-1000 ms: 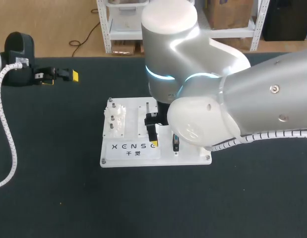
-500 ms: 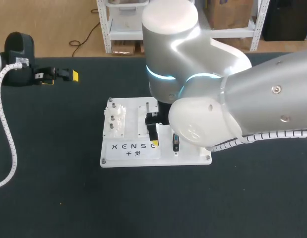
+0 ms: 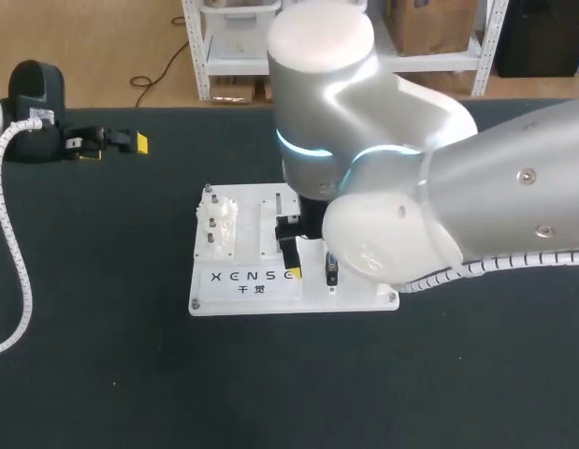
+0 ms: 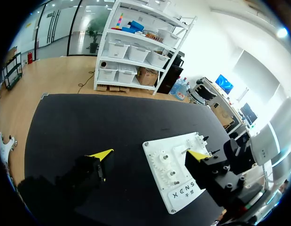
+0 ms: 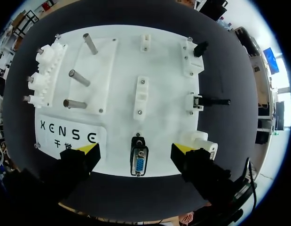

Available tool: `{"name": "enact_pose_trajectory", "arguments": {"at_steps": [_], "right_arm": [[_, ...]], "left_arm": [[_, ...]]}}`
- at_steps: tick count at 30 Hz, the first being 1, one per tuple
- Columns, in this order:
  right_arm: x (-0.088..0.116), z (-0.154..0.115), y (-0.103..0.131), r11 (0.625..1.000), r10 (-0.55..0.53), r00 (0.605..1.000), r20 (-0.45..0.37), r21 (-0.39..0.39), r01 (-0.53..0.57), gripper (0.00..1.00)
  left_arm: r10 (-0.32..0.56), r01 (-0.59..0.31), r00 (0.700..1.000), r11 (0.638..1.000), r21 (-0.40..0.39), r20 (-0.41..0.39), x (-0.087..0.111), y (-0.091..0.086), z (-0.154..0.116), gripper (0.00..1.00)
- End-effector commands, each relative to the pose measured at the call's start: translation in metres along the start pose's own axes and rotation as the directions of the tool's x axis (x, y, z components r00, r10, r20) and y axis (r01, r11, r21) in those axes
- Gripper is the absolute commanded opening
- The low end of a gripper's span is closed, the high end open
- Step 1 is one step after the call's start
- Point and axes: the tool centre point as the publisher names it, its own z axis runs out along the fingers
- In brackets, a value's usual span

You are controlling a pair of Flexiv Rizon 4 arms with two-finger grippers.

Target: Insert the USB connector, Ethernet cable, and multi-pin plug into their matching sockets one by one.

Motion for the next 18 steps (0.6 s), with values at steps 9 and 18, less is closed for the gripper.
{"name": "enact_pose_trajectory", "arguments": {"at_steps": [9,18], "right_arm": [[0.0003,0.0023,0.0017,1.000,0.014,1.000,0.003,0.013,-0.014,0.44],[0.0029,0.0046,0.0007,0.999,0.034,0.999,0.007,-0.020,-0.034,0.35]], "left_arm": [[0.000,0.000,1.000,1.000,0.000,0.000,0.0000,0.0000,0.0000,1.00],[0.000,0.000,1.000,1.000,0.000,0.000,0.0000,0.0000,0.0000,1.00]]}}
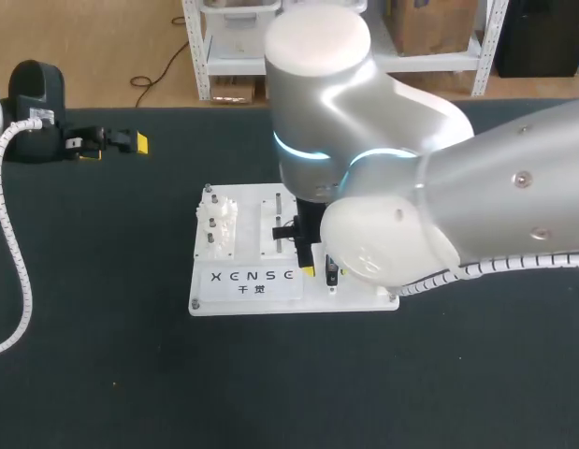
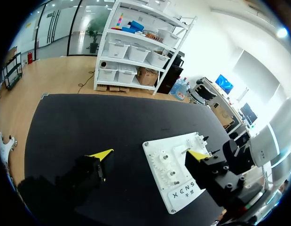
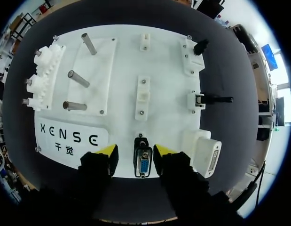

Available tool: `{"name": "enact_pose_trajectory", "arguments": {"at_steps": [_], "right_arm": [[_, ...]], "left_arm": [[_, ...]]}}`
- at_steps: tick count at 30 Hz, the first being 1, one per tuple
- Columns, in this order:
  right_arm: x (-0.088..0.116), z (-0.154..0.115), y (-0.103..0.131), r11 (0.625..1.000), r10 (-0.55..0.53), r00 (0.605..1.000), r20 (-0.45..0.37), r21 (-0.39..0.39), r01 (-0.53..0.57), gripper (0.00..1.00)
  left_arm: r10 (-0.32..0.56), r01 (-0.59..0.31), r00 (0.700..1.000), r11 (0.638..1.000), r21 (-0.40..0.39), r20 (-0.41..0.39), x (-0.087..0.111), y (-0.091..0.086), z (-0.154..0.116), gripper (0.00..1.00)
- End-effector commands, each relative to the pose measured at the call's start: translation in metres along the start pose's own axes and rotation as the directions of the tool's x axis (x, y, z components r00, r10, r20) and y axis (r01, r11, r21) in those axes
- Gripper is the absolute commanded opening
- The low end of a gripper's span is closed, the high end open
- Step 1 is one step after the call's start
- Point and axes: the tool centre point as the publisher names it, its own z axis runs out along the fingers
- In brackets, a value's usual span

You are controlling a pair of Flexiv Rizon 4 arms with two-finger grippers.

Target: Insert the USB connector, Ethernet cable, and multi-pin plug into their matching sockets one by one.

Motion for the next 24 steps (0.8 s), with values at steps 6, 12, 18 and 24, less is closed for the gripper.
{"name": "enact_pose_trajectory", "arguments": {"at_steps": [6,12,18,24], "right_arm": [[0.0038,0.0004,-0.0056,0.999,0.019,1.000,0.013,-0.031,-0.018,0.28],[0.0037,-0.0009,-0.0063,0.999,0.025,1.000,0.017,-0.038,-0.024,0.26],[0.0057,-0.0023,-0.0062,0.999,0.031,0.999,0.020,-0.042,-0.030,0.00],[0.0066,-0.0020,-0.0079,0.998,0.033,0.999,0.015,-0.058,-0.032,0.00]], "left_arm": [[0.000,0.000,1.000,1.000,0.000,0.000,0.0000,0.0000,0.0000,1.00],[0.000,0.000,1.000,1.000,0.000,0.000,0.0000,0.0000,0.0000,1.00],[0.000,0.000,1.000,1.000,0.000,0.000,0.0000,0.0000,0.0000,1.00],[0.000,0.000,1.000,1.000,0.000,0.000,0.0000,0.0000,0.0000,1.00]]}}
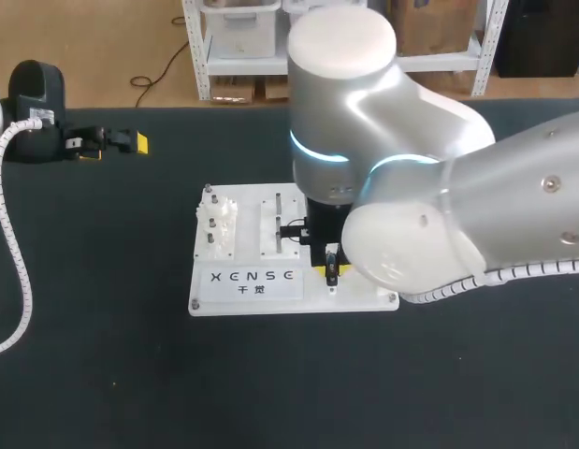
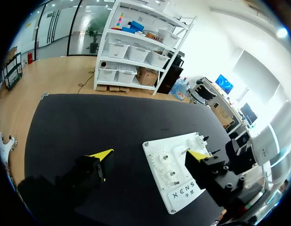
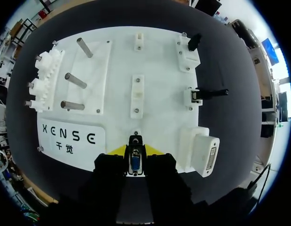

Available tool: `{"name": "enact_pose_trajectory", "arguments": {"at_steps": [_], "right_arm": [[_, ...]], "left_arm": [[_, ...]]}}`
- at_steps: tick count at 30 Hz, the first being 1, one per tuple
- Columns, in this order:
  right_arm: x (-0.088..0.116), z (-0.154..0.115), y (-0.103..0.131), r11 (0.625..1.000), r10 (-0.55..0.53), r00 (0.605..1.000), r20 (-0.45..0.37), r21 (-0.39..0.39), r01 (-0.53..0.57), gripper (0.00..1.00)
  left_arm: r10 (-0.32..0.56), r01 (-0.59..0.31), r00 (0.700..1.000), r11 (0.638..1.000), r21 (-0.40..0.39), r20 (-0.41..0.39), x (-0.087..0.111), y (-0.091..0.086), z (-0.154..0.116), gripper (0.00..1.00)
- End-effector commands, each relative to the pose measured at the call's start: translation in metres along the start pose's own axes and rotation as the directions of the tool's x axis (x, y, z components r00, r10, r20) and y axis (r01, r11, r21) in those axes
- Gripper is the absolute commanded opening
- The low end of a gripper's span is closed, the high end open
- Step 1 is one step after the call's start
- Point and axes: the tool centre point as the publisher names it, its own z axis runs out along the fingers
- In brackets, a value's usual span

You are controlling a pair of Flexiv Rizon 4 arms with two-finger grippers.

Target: Insert the USB connector, Ethernet cable, and multi-pin plug into their matching sockets one by one.

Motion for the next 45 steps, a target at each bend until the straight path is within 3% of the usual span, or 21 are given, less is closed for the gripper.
{"name": "enact_pose_trajectory", "arguments": {"at_steps": [1,27,45], "right_arm": [[0.003,-0.001,-0.003,1.000,0.001,1.000,0.000,-0.015,-0.001,0.00],[-0.004,-0.060,0.002,0.999,-0.047,0.998,0.030,-0.003,0.047,0.00],[0.008,-0.084,-0.034,0.998,-0.062,0.998,-0.004,-0.024,0.062,0.00]], "left_arm": [[0.000,0.000,1.000,1.000,0.000,0.000,0.000,0.000,0.000,1.00],[0.000,0.000,1.000,1.000,0.000,0.000,0.000,0.000,0.000,1.00],[0.000,0.000,1.000,1.000,0.000,0.000,0.000,0.000,0.000,1.00]]}}
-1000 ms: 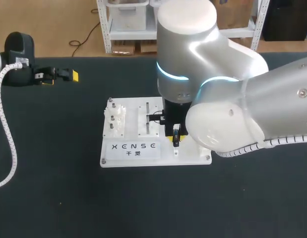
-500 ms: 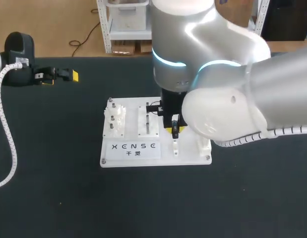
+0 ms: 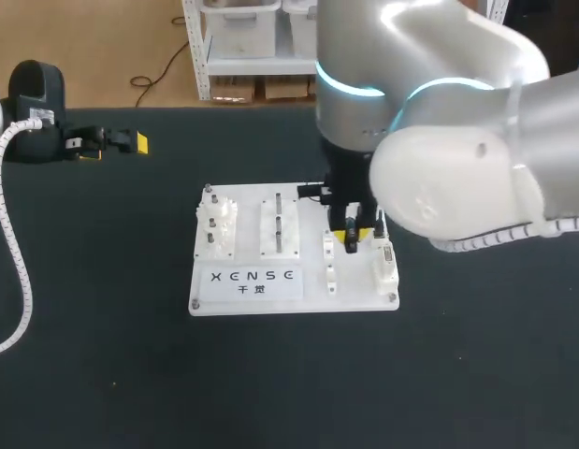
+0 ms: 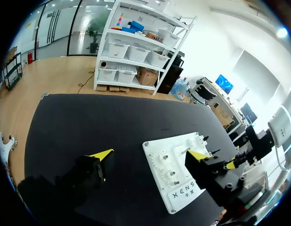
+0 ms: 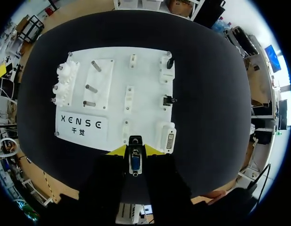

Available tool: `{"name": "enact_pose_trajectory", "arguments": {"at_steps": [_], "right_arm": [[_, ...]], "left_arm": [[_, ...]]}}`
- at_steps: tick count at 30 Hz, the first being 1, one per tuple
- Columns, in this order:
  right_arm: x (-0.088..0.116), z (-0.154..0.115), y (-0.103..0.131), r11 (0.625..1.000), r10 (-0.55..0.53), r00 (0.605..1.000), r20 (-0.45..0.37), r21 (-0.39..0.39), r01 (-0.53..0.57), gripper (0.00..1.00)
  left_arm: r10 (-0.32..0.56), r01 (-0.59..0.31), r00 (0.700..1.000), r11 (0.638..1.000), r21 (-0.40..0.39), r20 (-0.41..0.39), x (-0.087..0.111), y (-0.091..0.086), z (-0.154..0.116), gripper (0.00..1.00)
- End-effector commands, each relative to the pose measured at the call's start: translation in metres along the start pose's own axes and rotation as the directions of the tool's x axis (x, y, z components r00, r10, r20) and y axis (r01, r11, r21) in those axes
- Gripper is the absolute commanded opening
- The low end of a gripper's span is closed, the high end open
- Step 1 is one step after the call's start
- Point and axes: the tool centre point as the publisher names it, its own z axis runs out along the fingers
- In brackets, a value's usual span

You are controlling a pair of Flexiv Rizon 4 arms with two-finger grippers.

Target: Insert the USB connector, Ethernet cable, and multi-pin plug into their matching sockets one by one.

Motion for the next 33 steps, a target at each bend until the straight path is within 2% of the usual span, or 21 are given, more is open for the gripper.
{"name": "enact_pose_trajectory", "arguments": {"at_steps": [1,17,33], "right_arm": [[0.009,-0.006,-0.011,1.000,-0.009,1.000,0.000,-0.002,0.009,0.00],[0.016,0.008,-0.044,0.999,0.015,0.999,-0.036,0.052,-0.013,0.00],[0.014,0.014,-0.058,0.996,0.045,0.998,-0.033,0.076,-0.042,0.00]], "left_arm": [[0.000,0.000,1.000,1.000,0.000,0.000,0.000,0.000,0.000,1.00],[0.000,0.000,1.000,1.000,0.000,0.000,0.000,0.000,0.000,1.00],[0.000,0.000,1.000,1.000,0.000,0.000,0.000,0.000,0.000,1.00]]}}
